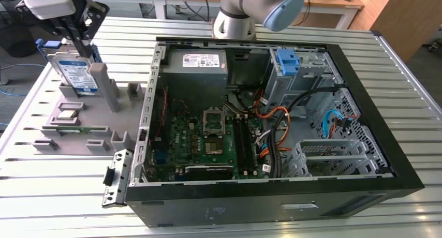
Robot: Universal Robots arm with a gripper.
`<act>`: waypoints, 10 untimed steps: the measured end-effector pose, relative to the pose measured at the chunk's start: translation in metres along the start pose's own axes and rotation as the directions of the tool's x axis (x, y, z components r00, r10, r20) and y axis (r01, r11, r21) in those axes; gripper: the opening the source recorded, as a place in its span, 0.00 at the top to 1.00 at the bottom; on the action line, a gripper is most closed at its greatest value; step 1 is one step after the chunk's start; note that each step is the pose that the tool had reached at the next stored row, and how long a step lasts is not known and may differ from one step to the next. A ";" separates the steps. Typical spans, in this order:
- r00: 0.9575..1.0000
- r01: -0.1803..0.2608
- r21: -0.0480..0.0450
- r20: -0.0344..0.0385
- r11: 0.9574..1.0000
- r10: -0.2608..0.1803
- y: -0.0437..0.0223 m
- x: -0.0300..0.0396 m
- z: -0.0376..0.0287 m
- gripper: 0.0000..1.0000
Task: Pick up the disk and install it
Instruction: 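Reach for the disk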
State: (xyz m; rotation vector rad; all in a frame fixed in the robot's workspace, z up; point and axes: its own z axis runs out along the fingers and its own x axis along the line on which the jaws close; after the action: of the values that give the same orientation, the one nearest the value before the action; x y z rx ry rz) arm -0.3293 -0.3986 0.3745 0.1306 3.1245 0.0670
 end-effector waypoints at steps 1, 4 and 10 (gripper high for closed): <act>1.000 -0.001 0.000 0.000 1.000 0.001 -0.0002 0.0021 0.0001 0.89; 1.000 -0.002 0.000 0.000 1.000 0.002 -0.0006 0.0080 0.0002 0.89; 1.000 -0.006 0.000 0.000 1.000 0.006 -0.0015 0.0177 0.0004 0.89</act>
State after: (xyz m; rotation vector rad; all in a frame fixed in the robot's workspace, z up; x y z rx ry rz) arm -0.3471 -0.3986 0.3738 0.1403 3.1240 0.0669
